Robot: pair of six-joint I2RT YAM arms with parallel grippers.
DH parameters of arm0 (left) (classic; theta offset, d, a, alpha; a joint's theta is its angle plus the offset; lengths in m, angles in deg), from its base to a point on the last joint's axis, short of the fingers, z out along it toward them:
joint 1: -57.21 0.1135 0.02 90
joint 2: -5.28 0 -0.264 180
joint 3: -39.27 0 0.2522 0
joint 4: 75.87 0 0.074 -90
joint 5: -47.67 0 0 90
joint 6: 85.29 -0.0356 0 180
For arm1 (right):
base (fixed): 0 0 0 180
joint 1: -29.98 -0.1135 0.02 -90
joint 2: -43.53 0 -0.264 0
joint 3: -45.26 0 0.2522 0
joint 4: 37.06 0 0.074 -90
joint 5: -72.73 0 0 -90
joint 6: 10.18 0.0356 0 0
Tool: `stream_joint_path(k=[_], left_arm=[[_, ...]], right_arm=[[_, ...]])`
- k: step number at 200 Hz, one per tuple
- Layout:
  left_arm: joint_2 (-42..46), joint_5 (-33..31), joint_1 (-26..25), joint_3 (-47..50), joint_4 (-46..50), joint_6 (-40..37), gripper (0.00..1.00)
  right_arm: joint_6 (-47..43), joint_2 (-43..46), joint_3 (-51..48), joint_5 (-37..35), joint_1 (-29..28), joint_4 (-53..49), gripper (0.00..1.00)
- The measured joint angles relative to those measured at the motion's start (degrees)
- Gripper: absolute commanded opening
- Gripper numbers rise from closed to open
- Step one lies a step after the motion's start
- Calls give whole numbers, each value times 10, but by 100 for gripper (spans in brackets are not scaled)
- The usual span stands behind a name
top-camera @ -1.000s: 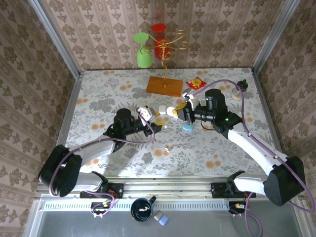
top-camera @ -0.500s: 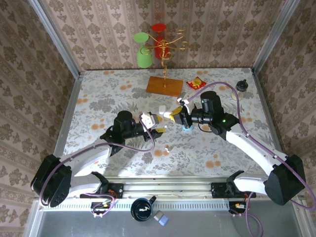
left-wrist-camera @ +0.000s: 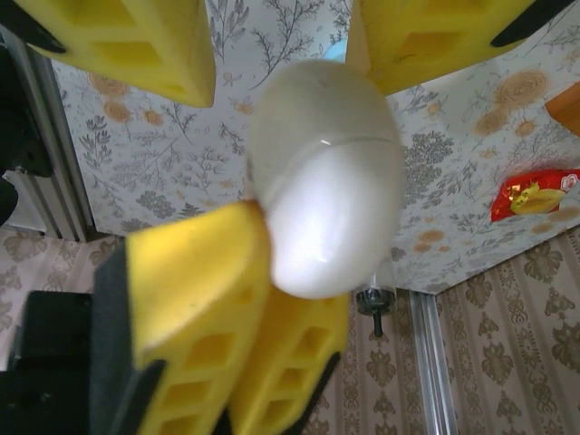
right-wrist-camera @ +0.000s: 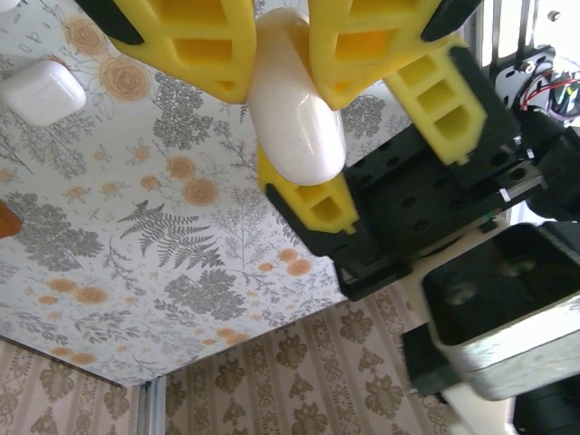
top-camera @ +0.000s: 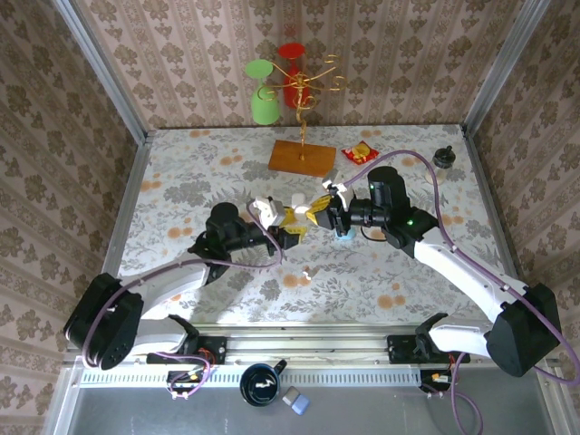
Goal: Insert wireless bluetooth earbuds into charging case
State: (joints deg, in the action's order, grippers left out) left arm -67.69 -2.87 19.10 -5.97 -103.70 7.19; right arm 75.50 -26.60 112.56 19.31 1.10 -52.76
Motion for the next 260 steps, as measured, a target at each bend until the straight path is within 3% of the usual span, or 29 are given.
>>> stream_joint_path(k=[84,145,155,175,197,260], left_arm=[[-13,27,11,0,-60,52,30],[-22,32,15,0,-59,56,2],[-23,30,15,0,-57,56,1],[-23,28,14,0,-55,50,0],[-23,26,14,0,-55,35,0],[-20,17,14,15,-51,9,0]], right_arm=[[0,0,0,9,0,1,10],[-9,-9,0,15,3,1,13],[-11,-11,0,15,3,1,17],[-4,-12,0,14,3,0,37],[19,-17,5,-10,0,0,53],[70,-45,66,-99,-1,-26,59]])
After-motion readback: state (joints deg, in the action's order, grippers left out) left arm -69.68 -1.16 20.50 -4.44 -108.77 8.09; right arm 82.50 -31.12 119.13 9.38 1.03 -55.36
